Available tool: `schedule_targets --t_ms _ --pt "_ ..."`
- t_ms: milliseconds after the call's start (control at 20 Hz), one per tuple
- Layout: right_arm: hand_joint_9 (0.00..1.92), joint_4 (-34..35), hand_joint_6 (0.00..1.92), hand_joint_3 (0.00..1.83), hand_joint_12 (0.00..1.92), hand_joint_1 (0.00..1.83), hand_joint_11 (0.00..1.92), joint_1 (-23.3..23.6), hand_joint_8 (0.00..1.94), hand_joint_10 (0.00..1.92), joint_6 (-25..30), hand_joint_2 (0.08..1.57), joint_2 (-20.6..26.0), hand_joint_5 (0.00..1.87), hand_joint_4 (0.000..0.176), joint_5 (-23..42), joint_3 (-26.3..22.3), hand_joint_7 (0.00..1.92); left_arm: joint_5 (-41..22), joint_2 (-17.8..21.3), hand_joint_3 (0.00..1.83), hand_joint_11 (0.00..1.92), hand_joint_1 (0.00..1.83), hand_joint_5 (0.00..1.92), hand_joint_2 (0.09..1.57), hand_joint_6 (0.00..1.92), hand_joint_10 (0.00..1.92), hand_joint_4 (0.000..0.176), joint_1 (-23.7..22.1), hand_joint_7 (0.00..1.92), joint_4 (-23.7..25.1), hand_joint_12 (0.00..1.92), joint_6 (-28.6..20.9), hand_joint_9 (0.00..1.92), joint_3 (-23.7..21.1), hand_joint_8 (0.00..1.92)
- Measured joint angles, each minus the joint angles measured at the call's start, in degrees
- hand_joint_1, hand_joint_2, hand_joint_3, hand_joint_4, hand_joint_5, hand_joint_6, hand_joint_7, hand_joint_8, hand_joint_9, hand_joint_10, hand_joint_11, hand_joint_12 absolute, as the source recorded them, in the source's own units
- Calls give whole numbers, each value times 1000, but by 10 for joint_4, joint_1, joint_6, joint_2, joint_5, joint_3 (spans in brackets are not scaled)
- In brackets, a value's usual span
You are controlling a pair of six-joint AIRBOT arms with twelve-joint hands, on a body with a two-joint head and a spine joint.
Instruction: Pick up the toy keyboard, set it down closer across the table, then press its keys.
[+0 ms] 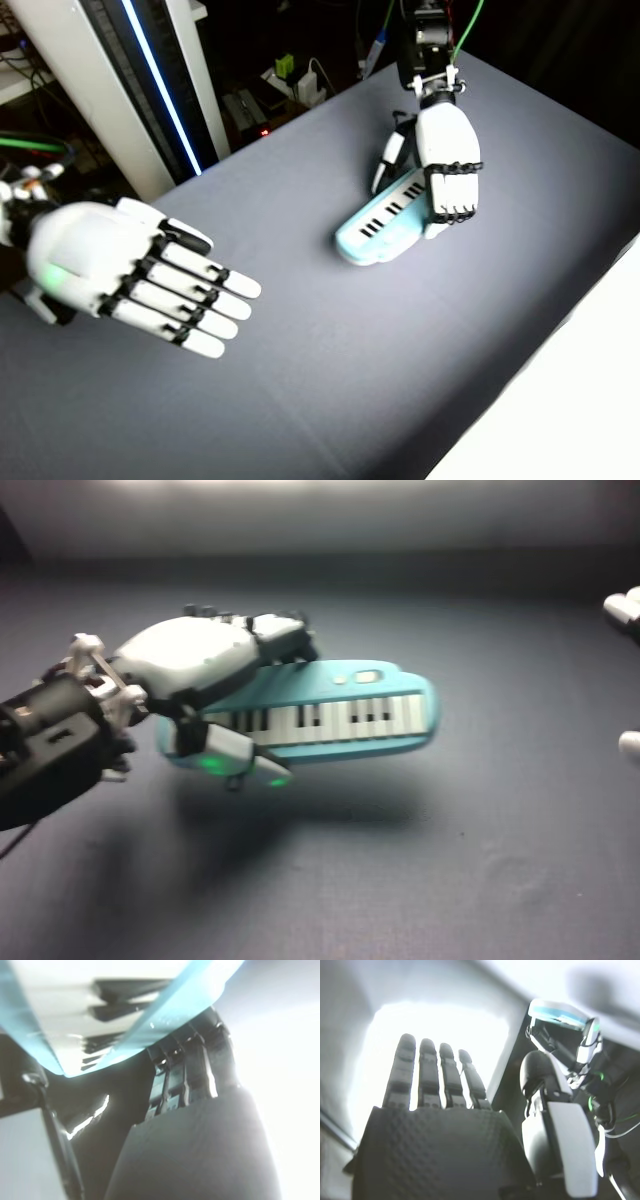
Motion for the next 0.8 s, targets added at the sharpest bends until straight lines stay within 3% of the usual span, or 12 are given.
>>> schedule_targets --t_ms 150,200,250,300,400,450,500,600,650,700,750,800 --pt "0 -33 0 3 0 122 0 -1 0 0 17 1354 4 0 0 32 -7 0 17 -57 0 405 1359 404 1053 1039 1419 0 -29 353 51 1708 -37 382 26 1175" --pt "0 -37 0 3 0 103 0 -1 0 0 20 1354 5 0 0 40 -10 0 26 -77 0 425 1366 443 1049 955 1392 0 -37 379 57 1679 -43 390 36 1141" --pt "0 -39 0 3 0 83 0 -1 0 0 20 1355 5 0 3 47 -11 0 35 -94 0 467 1331 393 1058 1011 1383 0 -44 370 62 1666 -50 397 46 1127" --pt "0 -40 0 0 0 49 0 -1 0 0 22 1348 5 0 9 55 -11 0 43 -115 3 386 1302 360 1073 1043 1442 0 -51 340 74 1717 -64 366 60 1161" --pt "0 -45 0 1 0 30 0 -1 0 0 25 1350 7 0 1 66 -11 0 66 -145 3 358 1259 311 1090 1097 1385 9 -65 307 90 1675 -78 353 79 1140" --pt "0 -47 0 3 0 33 0 -1 0 0 26 1356 8 0 0 67 -11 0 75 -156 5 340 1180 287 1116 1065 1237 39 -70 294 94 1627 -80 329 86 952" --pt "0 -50 0 5 0 35 0 -1 0 0 28 1359 8 0 1 67 -11 0 84 -168 1 296 1127 314 1120 886 1029 27 -74 343 103 1547 -82 322 92 682" --pt "0 -53 0 1 0 37 0 -1 0 0 30 1354 8 0 8 67 -11 0 99 -190 0 157 1083 357 1108 578 583 25 -78 428 118 1426 -99 340 103 157" --pt "0 -53 0 0 0 36 0 -1 0 0 30 1353 8 0 4 67 -11 0 101 -195 0 31 1035 341 1111 279 343 41 -78 399 121 1311 -102 308 105 46" --pt "0 -53 0 0 0 38 0 -1 0 0 30 1352 8 0 7 67 -11 0 107 -200 0 5 1010 315 1112 100 181 48 -78 354 125 1143 -104 291 105 8" --pt "0 -53 0 0 0 38 0 -1 0 0 32 1347 8 0 17 67 -11 0 109 -201 0 0 917 169 1113 20 81 88 -78 169 132 953 -105 184 105 1" --pt "0 -53 0 0 0 49 0 -1 0 0 33 1341 8 0 25 67 -11 0 110 -200 0 0 873 71 1102 3 29 106 -78 48 132 833 -105 107 105 0"
